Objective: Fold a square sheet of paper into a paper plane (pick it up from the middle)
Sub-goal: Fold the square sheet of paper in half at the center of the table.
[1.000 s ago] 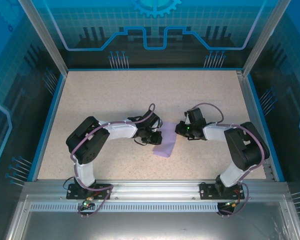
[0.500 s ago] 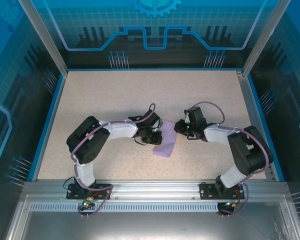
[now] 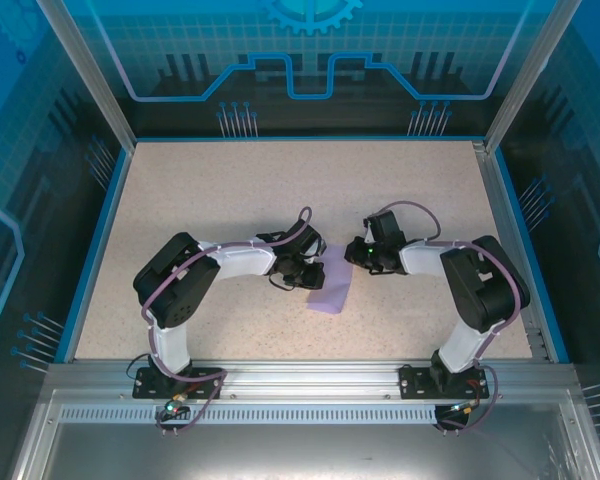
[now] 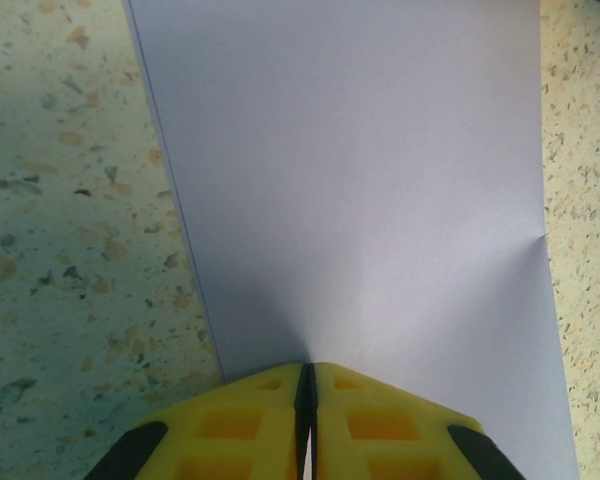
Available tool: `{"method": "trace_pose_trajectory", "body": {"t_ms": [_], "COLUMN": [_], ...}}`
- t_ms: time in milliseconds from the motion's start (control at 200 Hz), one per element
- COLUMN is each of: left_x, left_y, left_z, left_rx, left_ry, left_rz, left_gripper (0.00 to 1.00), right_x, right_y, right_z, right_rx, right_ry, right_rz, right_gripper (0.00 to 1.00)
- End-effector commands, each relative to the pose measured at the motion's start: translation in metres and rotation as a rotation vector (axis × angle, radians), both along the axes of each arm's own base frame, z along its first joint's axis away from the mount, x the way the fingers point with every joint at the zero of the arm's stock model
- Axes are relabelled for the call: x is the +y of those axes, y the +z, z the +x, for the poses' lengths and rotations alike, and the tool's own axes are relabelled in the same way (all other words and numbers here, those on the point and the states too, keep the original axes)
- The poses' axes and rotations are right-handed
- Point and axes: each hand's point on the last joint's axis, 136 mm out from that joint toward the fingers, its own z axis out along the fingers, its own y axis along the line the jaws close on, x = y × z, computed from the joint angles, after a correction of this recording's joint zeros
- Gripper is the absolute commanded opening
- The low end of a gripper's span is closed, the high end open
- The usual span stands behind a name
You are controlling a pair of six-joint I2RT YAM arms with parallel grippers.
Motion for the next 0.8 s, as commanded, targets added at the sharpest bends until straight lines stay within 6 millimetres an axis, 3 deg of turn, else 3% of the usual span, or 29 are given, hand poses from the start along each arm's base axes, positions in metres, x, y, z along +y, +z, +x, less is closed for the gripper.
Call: {"method": "trace_pose_trajectory", "body": {"t_ms": [0,160,335,460,655,795], "left_x": [0.051,0.053,0.055,0.053,0.053,0.052], "left_y": [-0.053,-0.054,-0.056,-0.055,-0.053,-0.054], "left_z": [-0.044,-0.045,-0.046,-0.046,-0.044,-0.044], "left_rx": [0.156,0.157,0.162,0.161,0.161,0.164], "left_ry": [0.002,0.005,0.007,0.003,0.0,-0.001], "left_rz": [0.238,0.244,0.251,0.252,0.25,0.252], "left_gripper": [0.12,0.12,0.12,0.12,0.12,0.12], "right_x": [-0.05,-0.06,-0.054,-0.051,-0.047,-0.021], "right_y": [-0.026,-0.02,-0.014,0.003,0.026,0.039], "right_z": [-0.002,0.009,0.02,0.027,0.026,0.008], "right_rx": [0.085,0.065,0.048,0.001,-0.042,-0.051], "right_ry": [-0.1,-0.12,-0.117,-0.116,-0.075,-0.016], "right_rz": [-0.194,-0.195,-0.156,-0.132,-0.113,-0.016], "right_gripper": [0.11,0.11,0.11,0.11,0.12,0.12]}}
